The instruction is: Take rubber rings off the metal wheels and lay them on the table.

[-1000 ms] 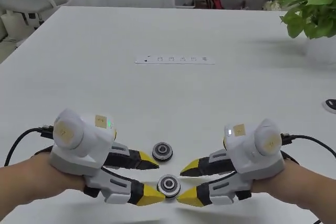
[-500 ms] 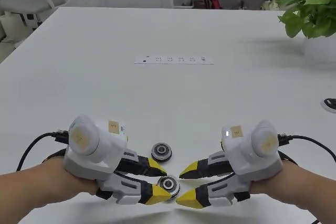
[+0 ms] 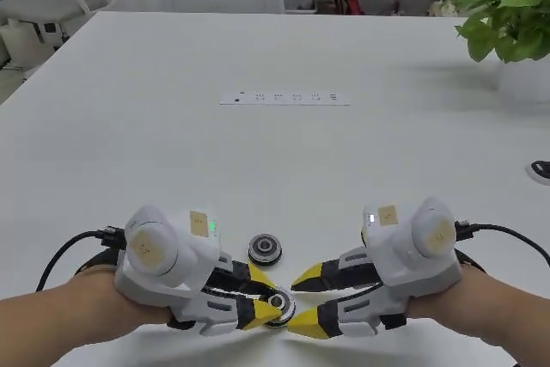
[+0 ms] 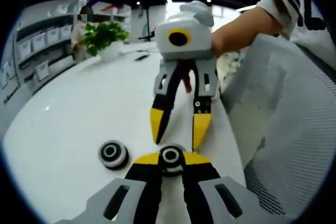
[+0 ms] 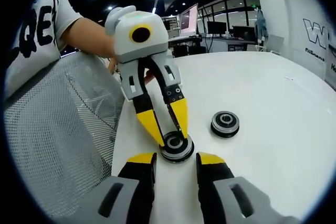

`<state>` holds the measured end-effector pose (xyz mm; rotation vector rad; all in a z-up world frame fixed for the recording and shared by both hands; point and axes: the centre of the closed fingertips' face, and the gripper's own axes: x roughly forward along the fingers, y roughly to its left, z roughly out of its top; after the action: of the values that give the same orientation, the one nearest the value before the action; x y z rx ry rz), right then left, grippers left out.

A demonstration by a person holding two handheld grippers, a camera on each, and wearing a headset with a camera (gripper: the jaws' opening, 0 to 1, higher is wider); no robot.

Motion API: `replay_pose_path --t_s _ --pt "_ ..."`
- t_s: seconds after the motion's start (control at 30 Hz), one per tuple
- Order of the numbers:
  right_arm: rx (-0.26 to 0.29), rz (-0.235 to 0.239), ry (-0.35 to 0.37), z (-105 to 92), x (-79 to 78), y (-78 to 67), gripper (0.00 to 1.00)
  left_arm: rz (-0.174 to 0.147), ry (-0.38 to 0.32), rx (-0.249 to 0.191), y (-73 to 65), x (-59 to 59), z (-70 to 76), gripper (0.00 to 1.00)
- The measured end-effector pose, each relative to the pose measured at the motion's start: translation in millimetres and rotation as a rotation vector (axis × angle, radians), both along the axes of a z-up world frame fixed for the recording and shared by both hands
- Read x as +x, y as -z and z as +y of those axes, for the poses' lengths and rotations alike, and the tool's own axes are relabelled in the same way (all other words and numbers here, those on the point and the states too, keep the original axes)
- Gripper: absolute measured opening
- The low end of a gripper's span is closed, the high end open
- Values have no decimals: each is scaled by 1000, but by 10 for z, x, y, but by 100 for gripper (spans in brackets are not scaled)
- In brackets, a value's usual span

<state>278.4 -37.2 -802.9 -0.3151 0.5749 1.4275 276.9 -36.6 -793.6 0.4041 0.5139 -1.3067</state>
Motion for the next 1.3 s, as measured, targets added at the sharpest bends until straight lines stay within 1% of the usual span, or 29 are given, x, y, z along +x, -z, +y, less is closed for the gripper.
replay_pose_path --t_s 0.07,0.2,0.3,0.37,0.4,0.53,0.7,0.93,1.13,1.2,1.3 --pt "-8 -1 -9 8 -18 21 27 -3 -6 -1 10 19 -12 14" --pt "-15 -9 -11 26 -25 45 26 1 -16 -7 16 37 -17 14" --pt "-2 15 10 43 -18 52 26 4 -26 -18 17 46 -24 14" --pt "-2 17 17 45 -9 58 25 1 -28 -19 12 51 -30 14" --pt "7 27 26 53 -10 50 25 0 -29 -19 13 56 -31 14" --pt "17 35 43 66 5 40 25 1 -35 -23 11 72 -35 14" --pt "12 23 41 69 12 41 25 0 -39 -27 14 83 -47 14" --pt "8 38 46 46 10 42 23 -4 -42 -34 10 80 -47 14" --pt "5 40 43 25 2 40 21 -10 -43 -34 9 76 -49 14" --pt "-2 24 36 16 1 41 20 -8 -46 -37 6 74 -46 14" --pt "-17 14 27 -5 -5 50 18 -4 -50 -41 6 74 -42 13"
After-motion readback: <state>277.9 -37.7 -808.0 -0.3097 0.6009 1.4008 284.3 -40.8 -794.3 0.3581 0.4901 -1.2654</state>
